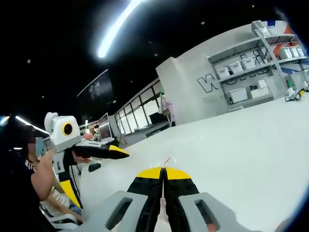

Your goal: Open the resealable bag by pulling the two sides of the seal apart until the entire bag opening is separated and visibly accessible.

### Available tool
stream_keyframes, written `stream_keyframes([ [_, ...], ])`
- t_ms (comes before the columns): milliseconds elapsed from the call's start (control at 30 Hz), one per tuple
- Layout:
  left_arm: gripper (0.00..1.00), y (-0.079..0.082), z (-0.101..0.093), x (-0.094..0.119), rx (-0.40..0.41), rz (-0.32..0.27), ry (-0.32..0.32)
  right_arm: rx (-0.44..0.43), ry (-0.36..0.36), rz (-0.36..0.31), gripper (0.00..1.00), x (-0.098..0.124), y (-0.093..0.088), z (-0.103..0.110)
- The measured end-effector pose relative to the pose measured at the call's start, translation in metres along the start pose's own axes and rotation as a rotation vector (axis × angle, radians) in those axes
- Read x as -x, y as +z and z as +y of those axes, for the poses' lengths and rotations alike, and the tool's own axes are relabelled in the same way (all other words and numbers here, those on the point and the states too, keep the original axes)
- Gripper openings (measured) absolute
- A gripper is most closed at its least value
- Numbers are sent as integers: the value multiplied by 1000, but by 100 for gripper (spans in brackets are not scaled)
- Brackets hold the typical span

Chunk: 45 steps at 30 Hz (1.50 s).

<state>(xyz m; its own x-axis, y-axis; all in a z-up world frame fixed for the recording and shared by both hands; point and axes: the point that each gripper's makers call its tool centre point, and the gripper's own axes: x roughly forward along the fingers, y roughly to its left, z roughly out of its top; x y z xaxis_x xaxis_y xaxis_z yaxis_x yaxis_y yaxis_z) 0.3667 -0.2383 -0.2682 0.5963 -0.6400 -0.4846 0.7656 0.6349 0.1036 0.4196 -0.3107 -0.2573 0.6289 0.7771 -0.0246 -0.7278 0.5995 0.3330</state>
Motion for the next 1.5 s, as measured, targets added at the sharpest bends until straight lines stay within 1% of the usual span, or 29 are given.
stream_keyframes([
  [200, 99, -5, 6, 6, 12, -11, 29, 7, -1, 3, 0, 0, 1, 1],
  [467, 99, -15, 7, 6, 31, -3, 33, -2, 2, 1, 0, -2, 7, -1],
  [733, 99, -17, 8, 8, 49, -11, 41, -16, 6, 5, 0, -11, 16, -5],
  [967, 99, -20, 12, 11, 64, -15, 50, -30, -6, 6, 0, -21, 25, -18],
  [1200, 99, -22, 17, 15, 76, -21, 60, -14, -33, 23, 0, -30, 32, -35],
  [1500, 99, -26, 18, 18, 92, -21, 69, 11, -40, 46, 0, -49, 43, -46],
])
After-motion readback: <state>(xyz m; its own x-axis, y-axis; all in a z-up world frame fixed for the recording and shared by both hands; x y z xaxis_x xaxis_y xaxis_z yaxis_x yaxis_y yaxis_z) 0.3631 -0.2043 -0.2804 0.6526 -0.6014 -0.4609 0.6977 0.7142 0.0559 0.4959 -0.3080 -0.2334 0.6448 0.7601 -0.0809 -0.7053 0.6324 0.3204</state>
